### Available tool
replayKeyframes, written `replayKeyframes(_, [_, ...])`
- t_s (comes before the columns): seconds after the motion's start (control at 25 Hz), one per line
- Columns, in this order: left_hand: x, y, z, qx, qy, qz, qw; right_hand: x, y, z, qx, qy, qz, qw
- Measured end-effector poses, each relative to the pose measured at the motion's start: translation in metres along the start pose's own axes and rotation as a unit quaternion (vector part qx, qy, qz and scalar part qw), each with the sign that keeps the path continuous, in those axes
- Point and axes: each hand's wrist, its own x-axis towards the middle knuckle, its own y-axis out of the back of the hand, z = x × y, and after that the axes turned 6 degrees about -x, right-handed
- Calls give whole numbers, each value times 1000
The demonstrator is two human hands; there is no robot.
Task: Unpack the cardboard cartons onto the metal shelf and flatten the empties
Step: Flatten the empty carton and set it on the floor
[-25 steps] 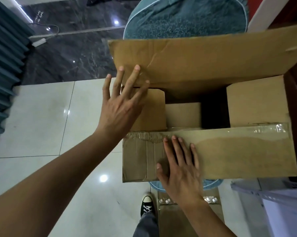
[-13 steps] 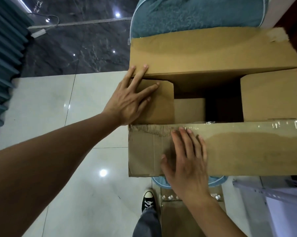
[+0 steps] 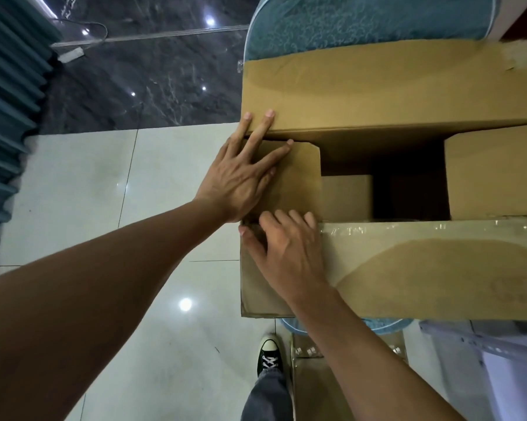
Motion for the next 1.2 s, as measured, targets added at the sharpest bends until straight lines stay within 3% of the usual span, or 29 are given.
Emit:
replayKeyframes(0.36, [3,-7,19,-31,21,7,999,-14,15,8,30,44,94,994])
replayKeyframes(0.92, [8,-8,27,-48,44,-8,998,-12,24,11,88,42,133,986])
replayKeyframes(1.08, [10,-5,3,-17,73,-39,996,-32,64,-12,120,148,155,969])
replayKeyframes(1.2, [15,-11,0,-32,63,-34,997,-34,73,-12,77,127,164,975])
